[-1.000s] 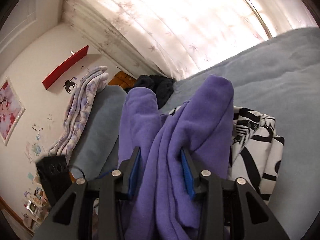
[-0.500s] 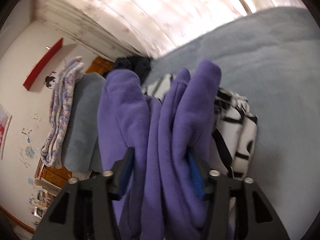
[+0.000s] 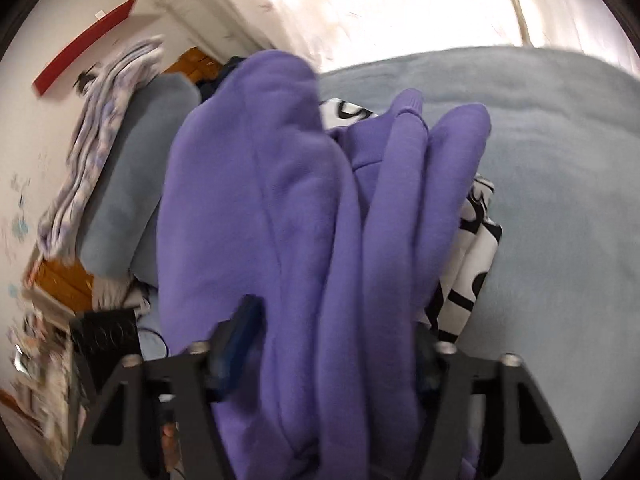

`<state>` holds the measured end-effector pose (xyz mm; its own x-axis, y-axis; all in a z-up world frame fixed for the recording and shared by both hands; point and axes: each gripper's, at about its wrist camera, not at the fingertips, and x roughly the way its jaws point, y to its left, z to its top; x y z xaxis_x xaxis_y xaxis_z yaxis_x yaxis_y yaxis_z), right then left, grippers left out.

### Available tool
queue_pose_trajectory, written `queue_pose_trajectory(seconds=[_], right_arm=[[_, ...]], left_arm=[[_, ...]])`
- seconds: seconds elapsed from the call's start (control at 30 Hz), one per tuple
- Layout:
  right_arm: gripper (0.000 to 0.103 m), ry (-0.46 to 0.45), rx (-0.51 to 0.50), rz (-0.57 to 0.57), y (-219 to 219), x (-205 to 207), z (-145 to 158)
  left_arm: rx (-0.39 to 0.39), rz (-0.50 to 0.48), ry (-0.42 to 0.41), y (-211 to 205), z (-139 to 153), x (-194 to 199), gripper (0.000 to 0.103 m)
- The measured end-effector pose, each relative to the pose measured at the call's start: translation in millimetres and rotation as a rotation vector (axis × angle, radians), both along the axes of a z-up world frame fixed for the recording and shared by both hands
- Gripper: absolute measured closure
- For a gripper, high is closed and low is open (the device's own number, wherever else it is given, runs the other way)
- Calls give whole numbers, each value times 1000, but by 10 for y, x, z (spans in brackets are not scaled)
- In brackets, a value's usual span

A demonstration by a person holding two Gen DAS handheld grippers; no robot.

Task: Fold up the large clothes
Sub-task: 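Lower the purple bundle onto the black-and-white clothes stack with both tools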

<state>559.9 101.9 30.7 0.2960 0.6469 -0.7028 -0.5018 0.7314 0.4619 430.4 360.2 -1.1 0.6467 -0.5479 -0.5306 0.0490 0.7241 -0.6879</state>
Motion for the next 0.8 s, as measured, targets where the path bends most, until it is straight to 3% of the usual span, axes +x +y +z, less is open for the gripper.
queue_pose_trajectory(seconds=[0.13, 0.27, 0.4, 0.5, 0.63, 0.73, 0.8], right_arm=[[62, -133, 48, 57, -66, -321, 90], [63, -150, 159, 43, -267, -501, 23], [63, -152, 287, 17, -367, -597, 55], [63, -177, 389, -26, -330, -497, 164], [63, -186, 551, -88, -154, -202, 303], [62, -158, 663, -124, -5, 97, 204], [60, -92, 669, -163, 127, 285, -41]], left_arm=[[125, 30, -72, -178, 178, -147, 2], [228, 67, -160, -263, 497, -357, 3], [309, 102, -230, -193, 1008, -370, 4], [420, 121, -264, -120, 1365, -219, 4], [504, 149, -299, 23, 1763, 52, 4], [602, 170, -307, 23, 1858, 369, 4], [672, 181, -243, 66, 1651, 607, 5]])
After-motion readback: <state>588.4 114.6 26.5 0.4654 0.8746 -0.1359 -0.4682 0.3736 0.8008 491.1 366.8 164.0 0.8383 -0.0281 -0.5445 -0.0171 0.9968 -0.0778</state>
